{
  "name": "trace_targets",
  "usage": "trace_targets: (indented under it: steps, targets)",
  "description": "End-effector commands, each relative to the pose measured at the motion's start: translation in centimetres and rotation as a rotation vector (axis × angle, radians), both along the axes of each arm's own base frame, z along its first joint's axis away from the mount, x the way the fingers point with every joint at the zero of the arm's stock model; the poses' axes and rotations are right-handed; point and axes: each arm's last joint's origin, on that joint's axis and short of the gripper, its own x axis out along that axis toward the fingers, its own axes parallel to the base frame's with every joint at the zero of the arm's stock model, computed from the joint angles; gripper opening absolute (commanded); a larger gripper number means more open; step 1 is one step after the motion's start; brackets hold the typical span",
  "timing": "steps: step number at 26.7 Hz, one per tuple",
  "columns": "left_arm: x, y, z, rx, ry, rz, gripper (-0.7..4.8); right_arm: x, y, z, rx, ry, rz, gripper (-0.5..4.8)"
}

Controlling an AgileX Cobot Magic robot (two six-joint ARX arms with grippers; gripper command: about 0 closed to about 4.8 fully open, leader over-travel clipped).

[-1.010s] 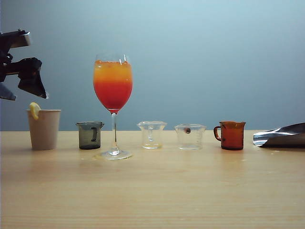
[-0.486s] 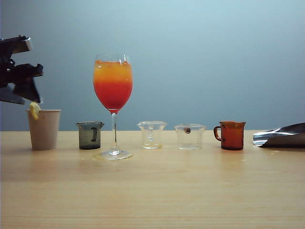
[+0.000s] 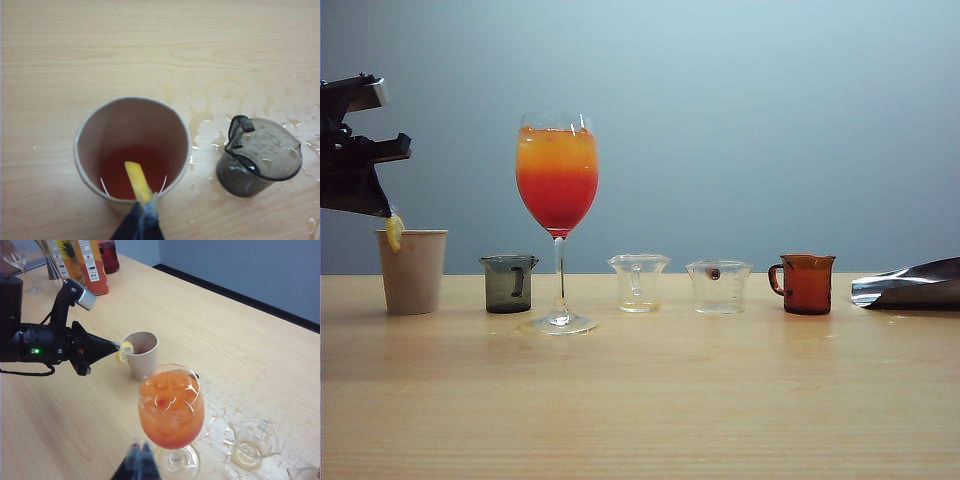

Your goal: Pick up the lemon slice from the paper cup on the left and carefully insert it into the rim of the goblet.

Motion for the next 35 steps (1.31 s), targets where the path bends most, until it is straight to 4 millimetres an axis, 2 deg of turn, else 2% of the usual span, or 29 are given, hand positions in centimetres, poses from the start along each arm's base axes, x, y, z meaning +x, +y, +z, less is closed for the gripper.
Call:
trace_targets:
  steps: [1, 10, 11, 14, 16, 21, 29, 35]
  targets:
    - [0.1, -0.1, 0.3, -0.011, -0.021, -0.024, -0.06, 0.0, 0.0, 0.3, 0.011, -0.019, -0.001, -0.04]
    - [0.3, -0.2, 0.9, -0.025, -0.081, -0.055, 0.04, 0.0, 0.0, 0.3, 0.011, -0.018, -0.001, -0.04]
    - [0.3, -0.2, 0.9, -0.026, -0.083, -0.054, 0.32, 0.0, 0.0, 0.3, 0.011, -0.018, -0.001, -0.04]
    - [0.3, -0.2, 0.9, -0.053, -0.074, -0.041, 1.95, 0.0, 0.0, 0.3, 0.01, -0.017, -0.001, -0.04]
    - [0.3, -0.2, 0.9, -0.06, -0.07, -0.038, 2.45, 0.0, 0.0, 0.3, 0.008, -0.015, -0.001, -0.04]
    - [0.3, 0.0, 0.6, -0.033, -0.049, 0.021, 2.47, -0.1, -0.1, 0.2, -0.002, -0.011, 0.0, -0.04]
    - [0.7, 0.0, -0.5, -0.026, 0.001, 0.022, 2.51, -0.1, 0.0, 0.2, -0.022, -0.031, 0.009, -0.04]
    - [0.7, 0.0, -0.7, -0.024, 0.005, 0.025, 2.49, -0.1, 0.0, 0.1, -0.035, -0.039, 0.014, -0.04]
